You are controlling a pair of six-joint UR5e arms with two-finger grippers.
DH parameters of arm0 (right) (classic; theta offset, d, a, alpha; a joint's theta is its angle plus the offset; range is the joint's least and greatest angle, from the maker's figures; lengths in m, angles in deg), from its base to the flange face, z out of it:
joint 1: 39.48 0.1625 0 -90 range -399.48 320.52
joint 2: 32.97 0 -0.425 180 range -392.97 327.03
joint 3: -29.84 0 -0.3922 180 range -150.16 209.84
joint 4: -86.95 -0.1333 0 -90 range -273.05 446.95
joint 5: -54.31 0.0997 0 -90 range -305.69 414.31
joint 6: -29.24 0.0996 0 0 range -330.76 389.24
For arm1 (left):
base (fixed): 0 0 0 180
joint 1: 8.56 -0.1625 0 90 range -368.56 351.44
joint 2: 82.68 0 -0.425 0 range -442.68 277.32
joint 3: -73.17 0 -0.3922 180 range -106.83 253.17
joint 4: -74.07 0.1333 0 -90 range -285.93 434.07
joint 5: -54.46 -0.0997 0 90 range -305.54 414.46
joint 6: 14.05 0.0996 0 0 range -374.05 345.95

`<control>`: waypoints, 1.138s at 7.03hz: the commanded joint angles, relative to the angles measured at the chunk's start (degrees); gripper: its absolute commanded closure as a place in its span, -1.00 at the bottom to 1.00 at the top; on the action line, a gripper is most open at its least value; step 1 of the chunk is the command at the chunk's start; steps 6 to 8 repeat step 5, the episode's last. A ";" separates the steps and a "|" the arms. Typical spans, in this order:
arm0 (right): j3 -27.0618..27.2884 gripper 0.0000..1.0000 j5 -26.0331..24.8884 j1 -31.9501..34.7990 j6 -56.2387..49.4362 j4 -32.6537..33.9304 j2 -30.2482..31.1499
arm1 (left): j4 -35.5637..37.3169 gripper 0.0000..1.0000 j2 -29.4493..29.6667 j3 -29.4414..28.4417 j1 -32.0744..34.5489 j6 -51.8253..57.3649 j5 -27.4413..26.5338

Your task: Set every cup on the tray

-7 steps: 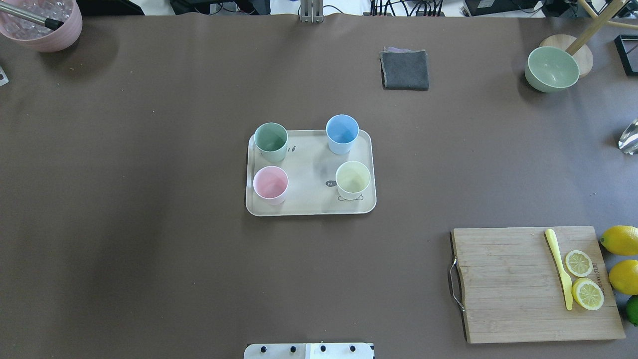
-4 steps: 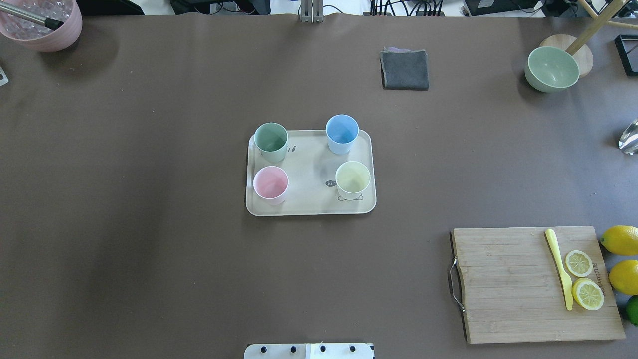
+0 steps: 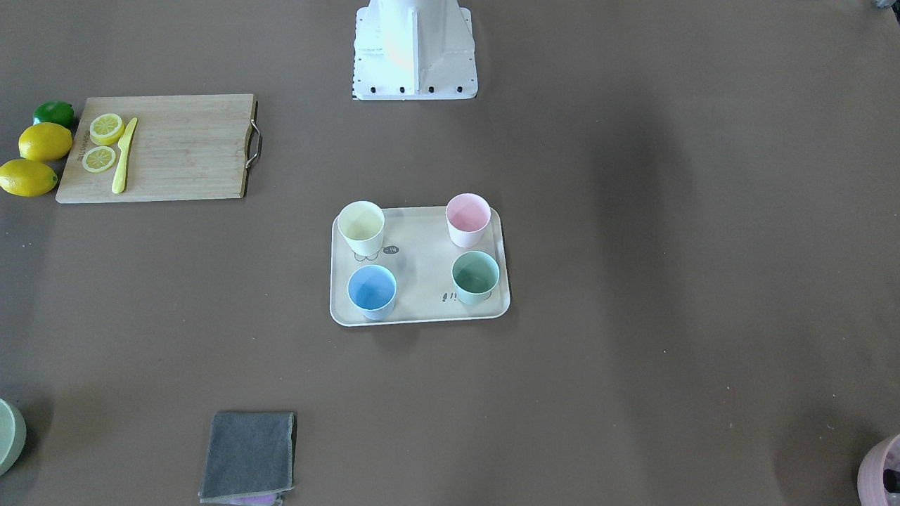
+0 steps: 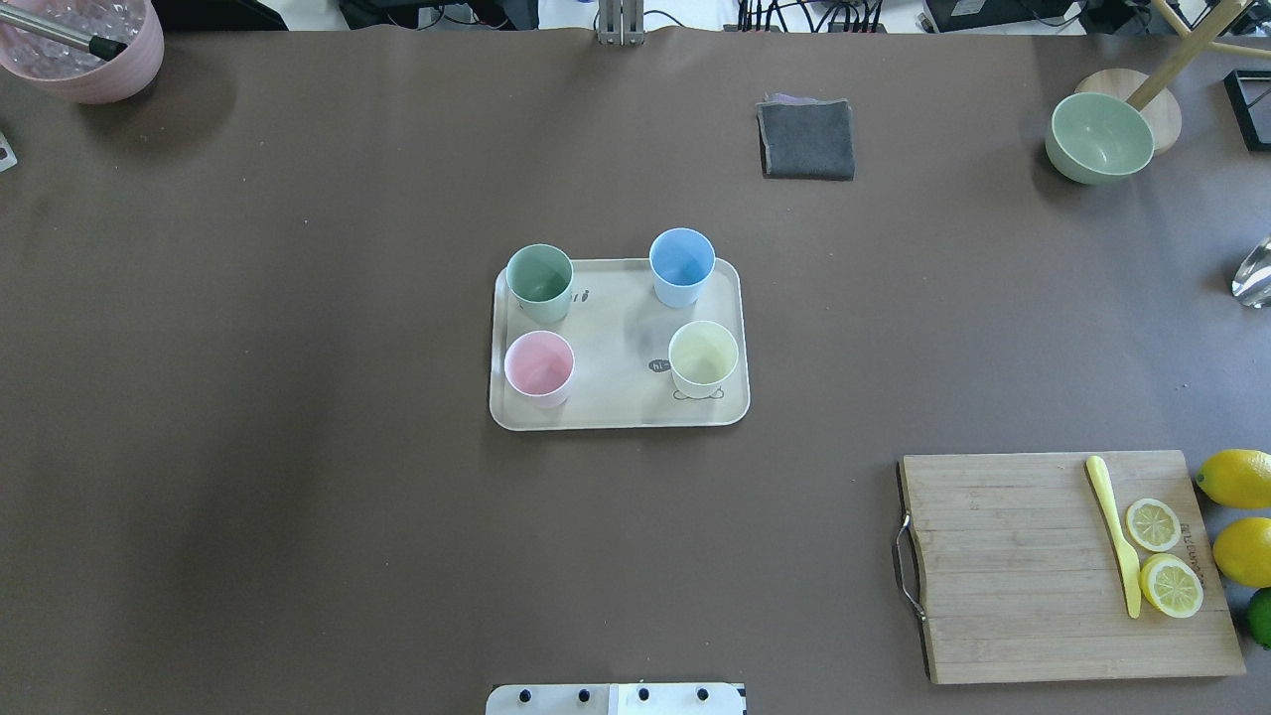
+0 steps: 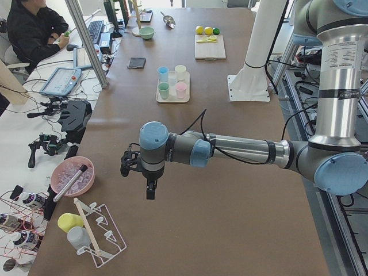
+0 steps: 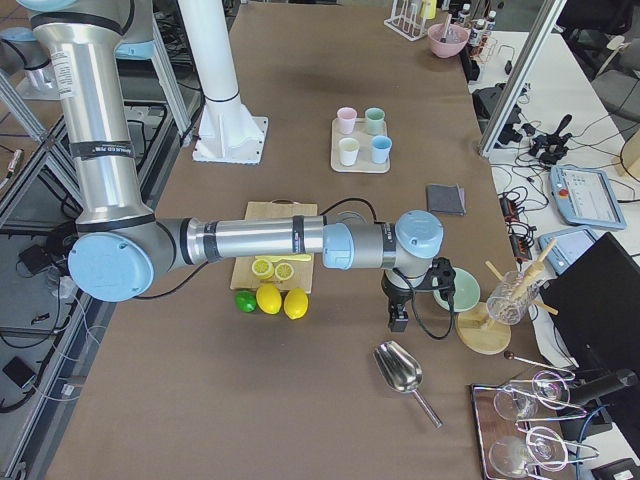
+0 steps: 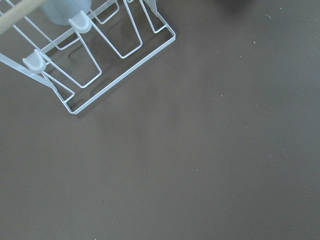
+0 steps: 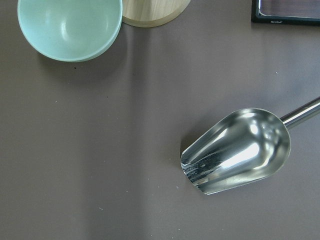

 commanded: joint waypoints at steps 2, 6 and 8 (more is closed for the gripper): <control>0.29 -1.00 0.00 0.00 -0.08 0.00 0.10 | 0.00 -0.95 0.00 -0.05 0.02 -0.09 -0.07; 0.12 -1.00 -0.09 0.00 -0.08 0.00 0.01 | 0.00 -0.95 -0.09 -0.05 0.02 0.00 0.02; 0.12 -1.00 -0.09 0.00 -0.08 0.00 0.01 | 0.00 -0.95 -0.09 -0.05 0.02 0.00 0.02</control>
